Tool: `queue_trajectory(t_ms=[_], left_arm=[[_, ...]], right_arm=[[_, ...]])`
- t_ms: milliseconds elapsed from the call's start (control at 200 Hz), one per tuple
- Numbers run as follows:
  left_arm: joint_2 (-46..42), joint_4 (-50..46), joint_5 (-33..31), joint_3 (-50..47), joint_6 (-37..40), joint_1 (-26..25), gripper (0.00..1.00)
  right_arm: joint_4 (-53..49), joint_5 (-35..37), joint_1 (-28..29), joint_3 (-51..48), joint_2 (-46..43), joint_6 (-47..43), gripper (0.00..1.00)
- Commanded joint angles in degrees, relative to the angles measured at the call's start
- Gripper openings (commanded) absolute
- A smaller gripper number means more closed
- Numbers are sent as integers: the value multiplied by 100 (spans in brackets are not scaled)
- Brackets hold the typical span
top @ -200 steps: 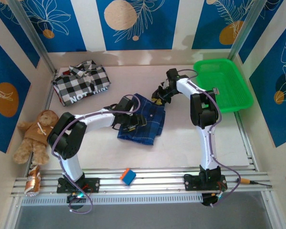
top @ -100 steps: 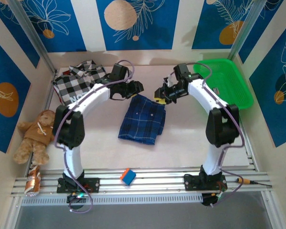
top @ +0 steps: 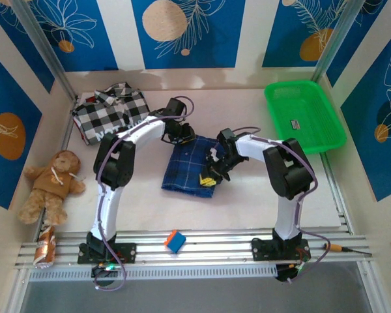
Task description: Fold and stack the long sleeve shirts
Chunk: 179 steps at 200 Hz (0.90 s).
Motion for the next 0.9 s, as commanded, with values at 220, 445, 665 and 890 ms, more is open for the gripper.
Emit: queue_trajectory(t_ms=[220,445,665,890], left_arm=[[-118,598,-283,-159,203,-9,35],[-1202,1458,315,-547,-162,53,62],[-2076,1581,993,-950,-62,208,100],[-3226,1304,945,-1455,528,307,100]], right_arm=[[-178,493,-181,-93,-76,-259,25],[-1075,880,-358,361,-1424,-512,53],[-1861,2502,-819,793,-1431,-672,69],[-884,2550,-1001,801,-485,-611,80]])
